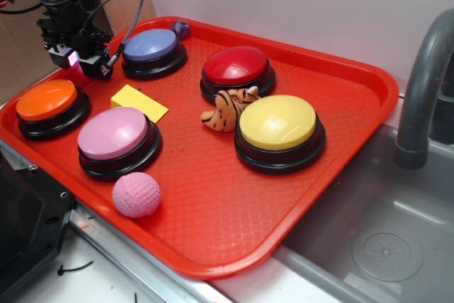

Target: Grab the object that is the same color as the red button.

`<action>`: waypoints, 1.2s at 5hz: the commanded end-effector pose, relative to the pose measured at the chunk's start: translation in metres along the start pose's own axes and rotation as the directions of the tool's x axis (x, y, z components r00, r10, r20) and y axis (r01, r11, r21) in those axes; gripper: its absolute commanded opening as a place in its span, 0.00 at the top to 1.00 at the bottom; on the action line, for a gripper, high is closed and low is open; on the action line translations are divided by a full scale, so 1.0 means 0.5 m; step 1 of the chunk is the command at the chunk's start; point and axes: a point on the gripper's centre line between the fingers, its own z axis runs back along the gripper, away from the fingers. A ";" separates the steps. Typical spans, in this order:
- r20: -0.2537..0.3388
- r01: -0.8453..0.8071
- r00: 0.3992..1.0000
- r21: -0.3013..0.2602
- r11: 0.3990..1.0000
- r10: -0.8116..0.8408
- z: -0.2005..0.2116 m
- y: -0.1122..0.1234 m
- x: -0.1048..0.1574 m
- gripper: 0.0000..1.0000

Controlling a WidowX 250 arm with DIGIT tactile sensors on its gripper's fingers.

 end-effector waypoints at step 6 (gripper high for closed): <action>0.081 0.186 0.982 -0.190 0.964 -0.173 0.362 -0.348 -0.082 1.00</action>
